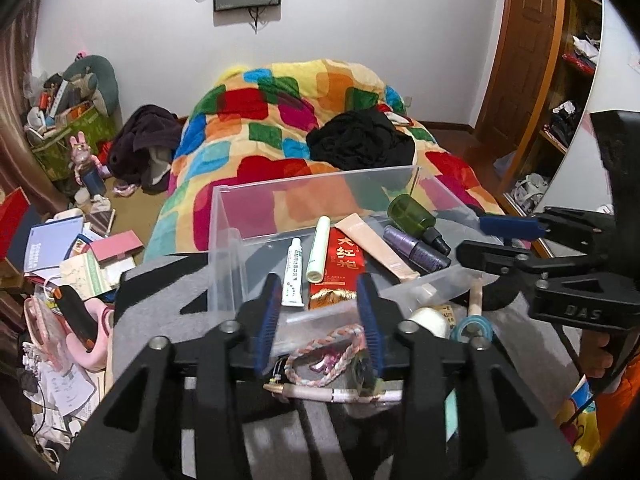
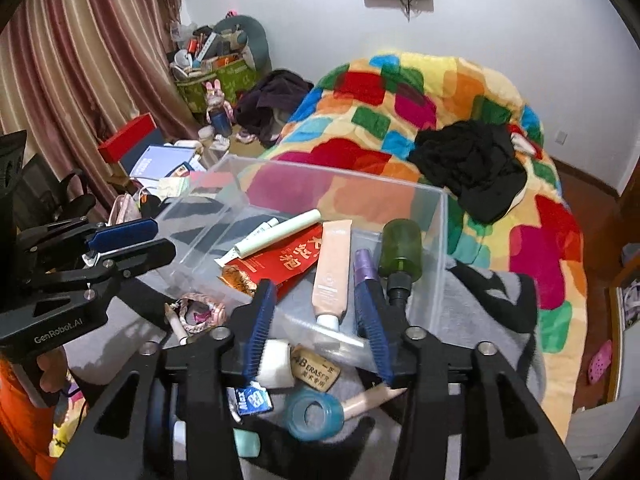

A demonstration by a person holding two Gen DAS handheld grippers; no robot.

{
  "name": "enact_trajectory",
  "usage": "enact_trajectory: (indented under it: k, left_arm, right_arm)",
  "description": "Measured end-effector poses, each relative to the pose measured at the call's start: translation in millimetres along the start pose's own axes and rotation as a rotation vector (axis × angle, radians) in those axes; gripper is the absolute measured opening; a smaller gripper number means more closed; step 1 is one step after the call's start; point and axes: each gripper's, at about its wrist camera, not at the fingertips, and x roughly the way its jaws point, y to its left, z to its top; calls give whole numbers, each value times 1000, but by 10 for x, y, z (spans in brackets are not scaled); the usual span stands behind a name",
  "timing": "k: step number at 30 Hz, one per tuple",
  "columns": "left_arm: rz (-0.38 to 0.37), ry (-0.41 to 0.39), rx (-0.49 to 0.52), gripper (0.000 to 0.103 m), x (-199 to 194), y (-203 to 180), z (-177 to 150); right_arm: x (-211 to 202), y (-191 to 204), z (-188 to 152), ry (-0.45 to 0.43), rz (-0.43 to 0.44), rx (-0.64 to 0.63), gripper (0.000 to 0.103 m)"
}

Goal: Organize objects
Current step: 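Lower the pale green tube and beige tube into the clear box, open both grippers, then move both grippers toward the items beside the box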

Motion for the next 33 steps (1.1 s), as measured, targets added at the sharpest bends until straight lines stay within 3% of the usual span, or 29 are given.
enact_trajectory:
  k: [7, 21, 25, 33]
  left_arm:
    - [12, 5, 19, 48, -73, -83, -211]
    - [-25, 71, 1, 53, 46, -212, -665]
    - [-47, 102, 8, 42, 148, -272, -718]
    - [-88, 162, 12, 32, 378, -320, -654]
  right_arm:
    - [-203, 11, -211, -29, -43, 10, 49]
    - [-91, 18, -735, 36, -43, 65, 50]
    - [9, 72, -813, 57, -47, 50, 50]
    - [172, 141, -862, 72, -82, 4, 50]
